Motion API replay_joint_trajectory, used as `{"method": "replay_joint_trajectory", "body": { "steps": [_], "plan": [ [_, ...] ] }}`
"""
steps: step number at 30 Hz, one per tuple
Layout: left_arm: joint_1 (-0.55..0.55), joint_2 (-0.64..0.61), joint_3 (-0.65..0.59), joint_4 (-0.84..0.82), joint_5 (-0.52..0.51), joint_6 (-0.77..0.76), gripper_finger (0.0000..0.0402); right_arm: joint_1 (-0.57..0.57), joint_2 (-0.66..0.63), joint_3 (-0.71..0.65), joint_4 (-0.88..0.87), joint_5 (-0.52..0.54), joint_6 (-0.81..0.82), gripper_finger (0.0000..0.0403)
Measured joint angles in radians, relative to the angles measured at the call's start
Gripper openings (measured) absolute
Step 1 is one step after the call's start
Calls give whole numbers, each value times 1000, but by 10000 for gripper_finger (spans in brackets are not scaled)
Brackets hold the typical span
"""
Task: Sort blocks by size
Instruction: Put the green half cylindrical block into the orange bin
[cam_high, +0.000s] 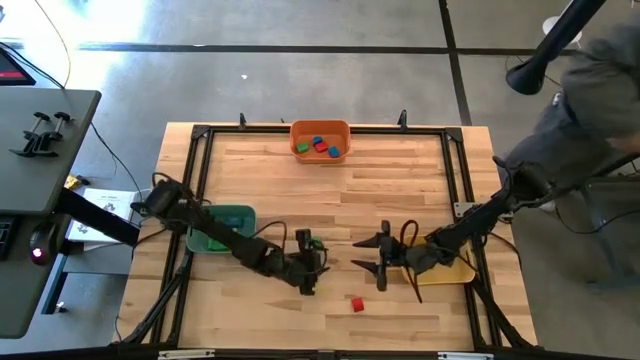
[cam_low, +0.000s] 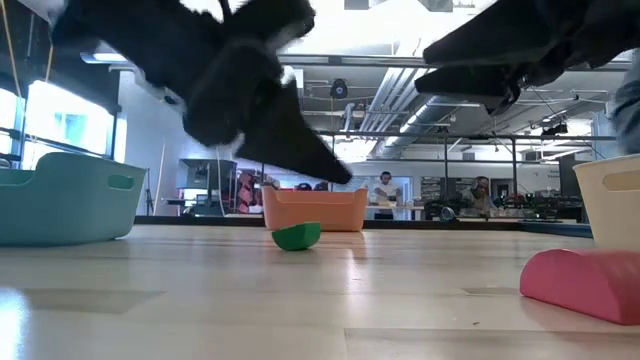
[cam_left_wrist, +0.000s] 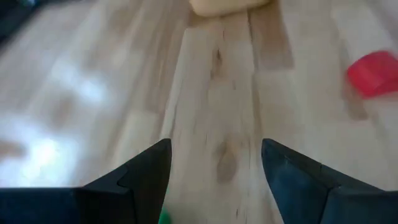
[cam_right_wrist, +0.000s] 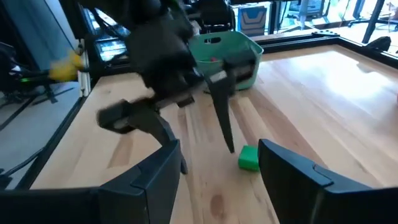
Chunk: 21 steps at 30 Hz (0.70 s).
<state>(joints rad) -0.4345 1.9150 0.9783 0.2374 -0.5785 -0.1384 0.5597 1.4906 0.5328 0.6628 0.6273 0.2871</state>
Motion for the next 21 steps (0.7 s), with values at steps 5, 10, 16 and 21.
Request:
{"method": "replay_joint_trajectory", "body": {
  "steps": [5, 10, 16, 21],
  "plan": [
    [-16, -36, 20, -121, -33, 94, 236, -16, 6, 4, 2, 0, 0, 208],
    [24, -26, 22, -212, -30, 34, 236, -18, 6, 4, 6, -3, 0, 208],
    [87, 29, 23, -221, 60, 39, 236, -18, 6, 4, 8, -14, 3, 208],
    [131, 48, 24, -233, 88, -49, 235, -18, 6, 4, 8, -16, 7, 208]
  ]
}}
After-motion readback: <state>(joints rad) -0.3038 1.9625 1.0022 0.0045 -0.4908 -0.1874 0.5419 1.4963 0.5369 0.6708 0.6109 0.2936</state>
